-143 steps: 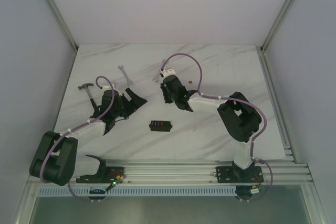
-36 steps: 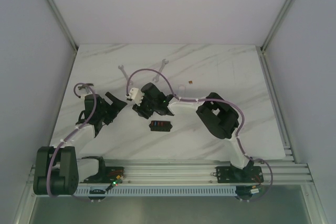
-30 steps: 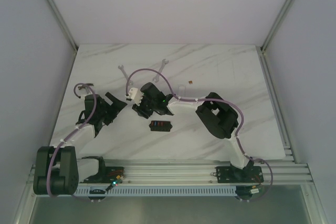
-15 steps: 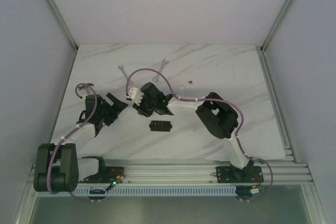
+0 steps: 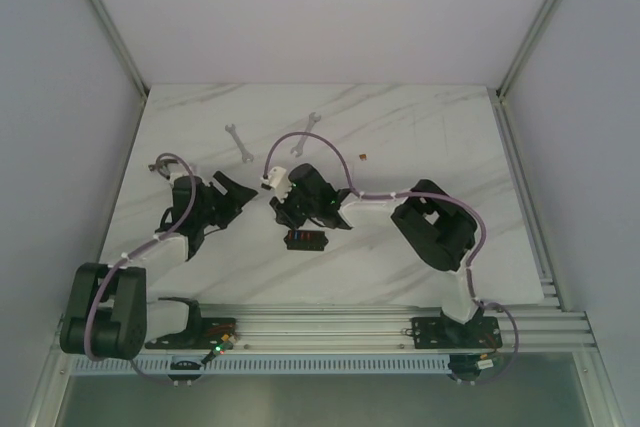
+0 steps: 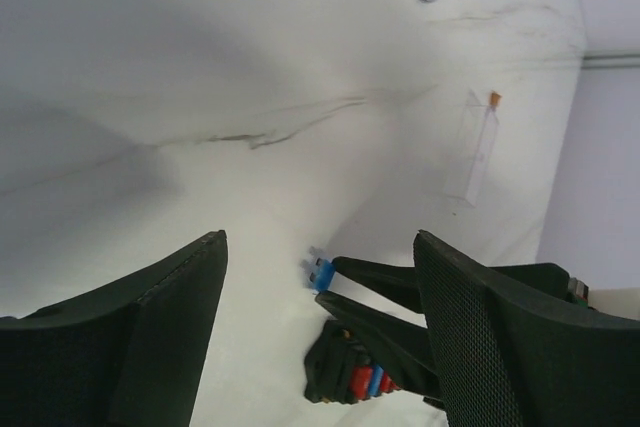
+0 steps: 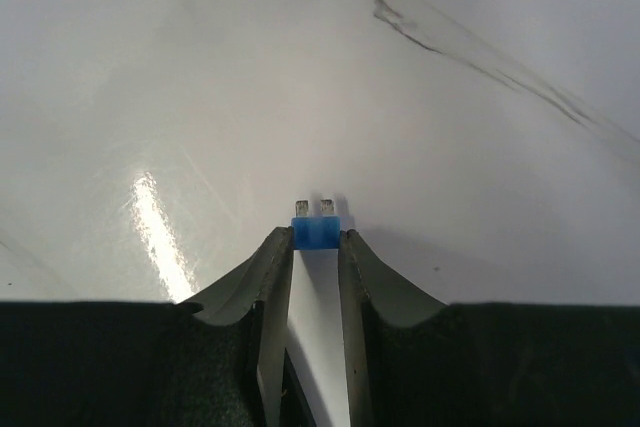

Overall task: Snap on the fuse box
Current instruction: Pick up the fuse from the center of the board.

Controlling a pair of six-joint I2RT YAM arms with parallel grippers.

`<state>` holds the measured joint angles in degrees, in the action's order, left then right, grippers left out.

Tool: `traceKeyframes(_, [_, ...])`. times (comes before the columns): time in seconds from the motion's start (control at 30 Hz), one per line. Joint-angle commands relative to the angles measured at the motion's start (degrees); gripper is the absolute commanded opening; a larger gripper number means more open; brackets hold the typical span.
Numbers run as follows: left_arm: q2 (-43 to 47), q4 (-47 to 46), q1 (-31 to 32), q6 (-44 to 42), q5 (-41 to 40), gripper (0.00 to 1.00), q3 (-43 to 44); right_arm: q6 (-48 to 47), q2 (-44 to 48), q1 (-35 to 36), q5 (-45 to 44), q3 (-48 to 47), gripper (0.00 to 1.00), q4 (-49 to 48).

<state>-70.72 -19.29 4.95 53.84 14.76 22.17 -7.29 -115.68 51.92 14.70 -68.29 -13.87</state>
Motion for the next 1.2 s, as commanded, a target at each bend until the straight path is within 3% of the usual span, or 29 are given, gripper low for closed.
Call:
traceKeyframes(0.0, [-1.4,-7.5,2.7,3.1,0.4,0.82,-0.5,6.1,4.7,-0.6,-0.1,3.4,0.14,-7.4])
traceKeyframes(0.5, [-2.9,-12.4,10.1,5.9,-3.2,0.69,-0.2,16.4,10.9,-1.3,-2.5,11.0,0.14,-19.1])
traceKeyframes(1.17, [-3.8,-13.5,14.1,8.8,-6.3,0.46,-0.3,21.9,11.1,-1.3,-0.7,12.7,0.14,-25.4])
